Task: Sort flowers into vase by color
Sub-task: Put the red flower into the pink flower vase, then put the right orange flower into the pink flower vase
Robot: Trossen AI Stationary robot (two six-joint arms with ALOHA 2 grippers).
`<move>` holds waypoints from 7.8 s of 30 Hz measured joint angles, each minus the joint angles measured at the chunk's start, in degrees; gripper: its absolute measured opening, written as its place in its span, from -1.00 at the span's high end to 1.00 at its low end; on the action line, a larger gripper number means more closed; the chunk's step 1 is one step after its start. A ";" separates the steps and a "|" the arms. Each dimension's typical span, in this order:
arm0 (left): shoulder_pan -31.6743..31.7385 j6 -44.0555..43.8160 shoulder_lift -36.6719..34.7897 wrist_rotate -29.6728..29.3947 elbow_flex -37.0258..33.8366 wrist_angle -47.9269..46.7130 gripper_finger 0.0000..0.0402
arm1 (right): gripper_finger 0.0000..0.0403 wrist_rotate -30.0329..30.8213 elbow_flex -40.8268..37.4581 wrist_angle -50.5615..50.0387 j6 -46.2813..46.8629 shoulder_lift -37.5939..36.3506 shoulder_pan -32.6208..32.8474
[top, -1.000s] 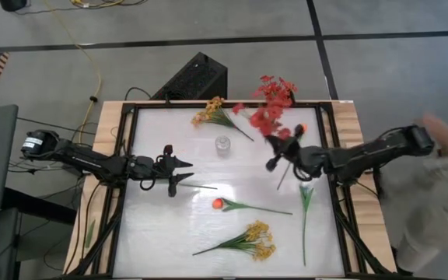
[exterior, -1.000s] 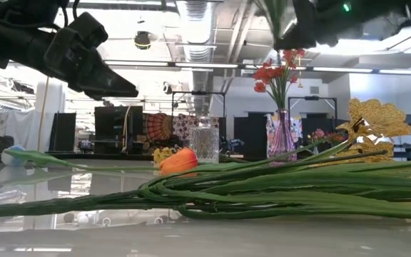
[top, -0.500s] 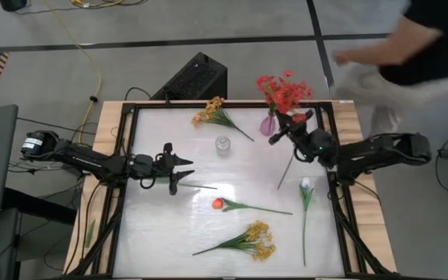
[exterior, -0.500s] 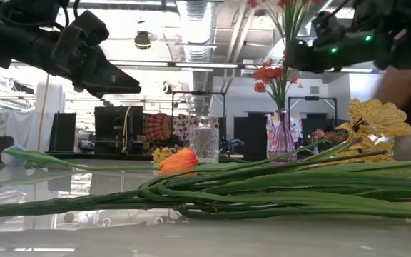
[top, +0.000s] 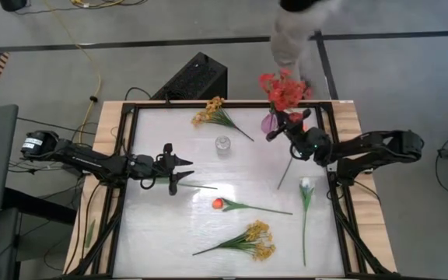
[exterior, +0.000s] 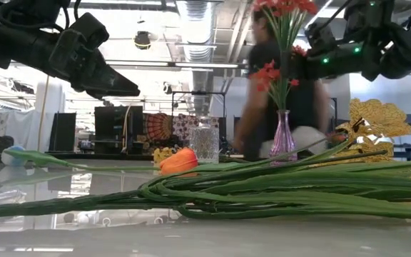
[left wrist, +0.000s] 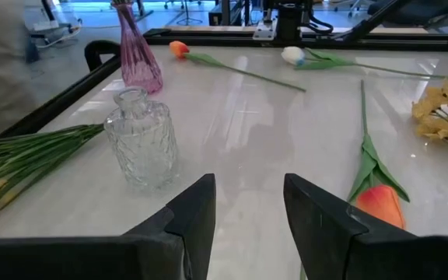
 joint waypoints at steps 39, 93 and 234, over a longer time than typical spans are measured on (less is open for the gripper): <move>0.00 -0.39 0.00 -1.05 0.00 -1.53 0.29 | 0.88 3.45 0.13 4.89 4.44 13.35 -3.56; 0.00 -0.93 0.02 -0.74 0.00 -2.44 0.29 | 0.01 -17.35 28.81 -100.80 31.16 -11.32 -3.58; -0.02 -2.49 0.02 -0.55 0.00 -5.83 0.29 | 0.91 -13.37 13.08 -127.72 92.06 -9.51 3.85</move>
